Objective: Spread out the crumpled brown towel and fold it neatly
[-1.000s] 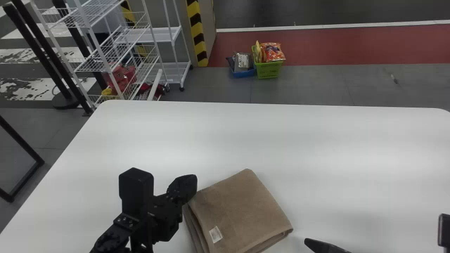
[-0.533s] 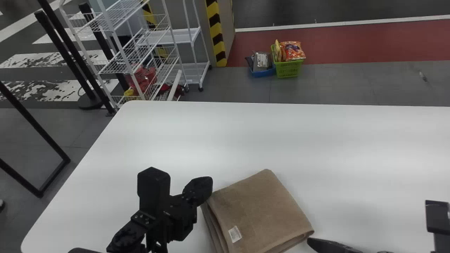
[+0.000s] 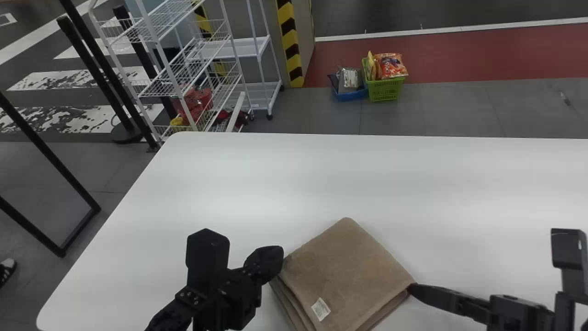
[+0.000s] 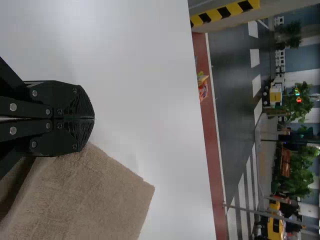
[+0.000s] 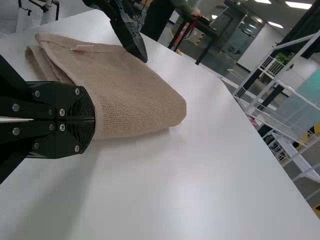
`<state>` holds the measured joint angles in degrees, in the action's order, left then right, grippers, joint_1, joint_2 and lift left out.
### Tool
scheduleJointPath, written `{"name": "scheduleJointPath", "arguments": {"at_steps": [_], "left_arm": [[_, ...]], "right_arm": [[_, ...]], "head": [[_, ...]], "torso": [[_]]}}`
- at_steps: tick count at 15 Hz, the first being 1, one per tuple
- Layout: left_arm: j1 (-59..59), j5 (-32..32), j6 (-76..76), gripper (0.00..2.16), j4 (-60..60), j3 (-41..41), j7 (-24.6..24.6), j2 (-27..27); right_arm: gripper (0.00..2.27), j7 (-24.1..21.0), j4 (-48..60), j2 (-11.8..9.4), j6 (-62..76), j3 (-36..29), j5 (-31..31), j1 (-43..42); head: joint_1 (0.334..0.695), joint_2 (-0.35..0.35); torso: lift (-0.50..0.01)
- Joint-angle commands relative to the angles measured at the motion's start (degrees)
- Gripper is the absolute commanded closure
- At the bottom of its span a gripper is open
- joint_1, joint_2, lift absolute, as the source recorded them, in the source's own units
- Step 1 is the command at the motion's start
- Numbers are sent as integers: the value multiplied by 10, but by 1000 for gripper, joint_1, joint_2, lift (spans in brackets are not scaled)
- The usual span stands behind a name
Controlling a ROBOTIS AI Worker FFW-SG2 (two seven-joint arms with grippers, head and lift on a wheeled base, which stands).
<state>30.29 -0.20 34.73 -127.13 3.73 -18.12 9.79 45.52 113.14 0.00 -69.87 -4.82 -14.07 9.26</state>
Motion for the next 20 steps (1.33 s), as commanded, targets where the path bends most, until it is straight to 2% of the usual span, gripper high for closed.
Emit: {"name": "scheduleJointPath", "arguments": {"at_steps": [1,9,11,14,16,20], "left_arm": [[22,3,11,2135,-26,5,0,0],[94,6,123,2135,-135,9,6,-4],[105,5,127,2135,-145,9,9,-6],[107,9,127,2135,-164,22,9,-9],[101,9,127,2135,-171,29,10,-10],[56,6,123,2135,-127,26,14,-21]], "right_arm": [[1895,-7,-12,1,-6,-1,3,-29],[1895,-18,-92,1,-8,-10,34,-129],[1895,-18,-95,1,-52,-15,33,-145],[1895,-2,-45,1,-95,-34,-10,-103],[1895,20,2,1,-129,-74,-30,-68],[1895,41,68,1,-138,-128,-55,-11]], "head": [[695,238],[695,212],[695,198],[695,201],[695,216],[695,203]], "torso": [[-126],[-126],[-126],[-126],[-126],[-126]]}}
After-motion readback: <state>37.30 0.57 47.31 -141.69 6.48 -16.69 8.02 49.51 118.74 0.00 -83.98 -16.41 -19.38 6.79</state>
